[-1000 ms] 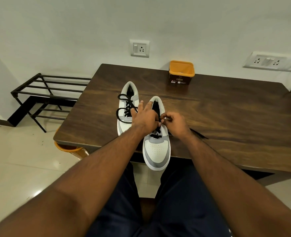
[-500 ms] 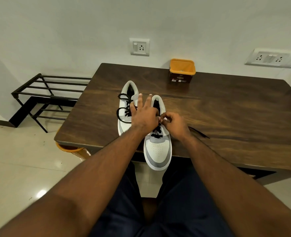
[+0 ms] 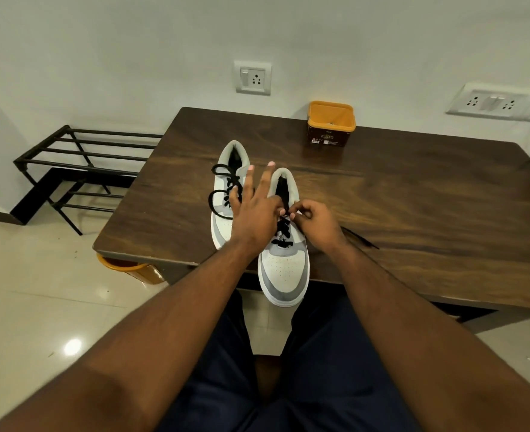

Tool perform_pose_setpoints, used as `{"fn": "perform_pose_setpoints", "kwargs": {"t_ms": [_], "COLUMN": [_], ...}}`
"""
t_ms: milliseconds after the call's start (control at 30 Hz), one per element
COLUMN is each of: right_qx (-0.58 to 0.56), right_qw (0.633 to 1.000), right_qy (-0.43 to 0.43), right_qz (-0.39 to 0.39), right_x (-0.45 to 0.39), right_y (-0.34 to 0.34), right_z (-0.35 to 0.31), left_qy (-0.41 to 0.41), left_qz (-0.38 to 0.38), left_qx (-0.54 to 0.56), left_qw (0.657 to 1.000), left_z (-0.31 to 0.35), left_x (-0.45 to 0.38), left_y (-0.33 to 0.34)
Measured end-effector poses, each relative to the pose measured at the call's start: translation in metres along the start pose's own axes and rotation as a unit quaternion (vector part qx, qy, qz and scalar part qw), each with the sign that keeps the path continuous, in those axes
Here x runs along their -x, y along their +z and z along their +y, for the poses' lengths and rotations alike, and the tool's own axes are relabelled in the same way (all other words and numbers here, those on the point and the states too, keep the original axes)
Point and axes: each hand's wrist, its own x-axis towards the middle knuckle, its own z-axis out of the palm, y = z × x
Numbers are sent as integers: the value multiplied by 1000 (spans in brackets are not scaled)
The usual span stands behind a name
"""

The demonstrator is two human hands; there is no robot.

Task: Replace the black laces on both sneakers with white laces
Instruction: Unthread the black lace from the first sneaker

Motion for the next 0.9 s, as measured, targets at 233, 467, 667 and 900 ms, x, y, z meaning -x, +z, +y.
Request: {"fn": "perform_pose_setpoints", "kwargs": {"t_ms": [233,467,667,900], "right_qx": [0,-20,-35,-19], "right_qw": [1000,1000,999,1000], "right_qy": [0,5,16,7], "right_qz": [-5,-3,-7,-4], "right_x": [-2,-2,-1,-1], "right_y": [6,6,1,3], "right_z": [4,8,10,7], "left_qy": [-227,-21,-118,-231], "left_qz": [103,-120,139,178], "left_qx": [210,-103,231,196], "left_qw": [945,987,956,936], "left_z": [-8,14,1,-11], "left_x": [29,-11,3,7], "left_y": [5,-8,6,-5]}}
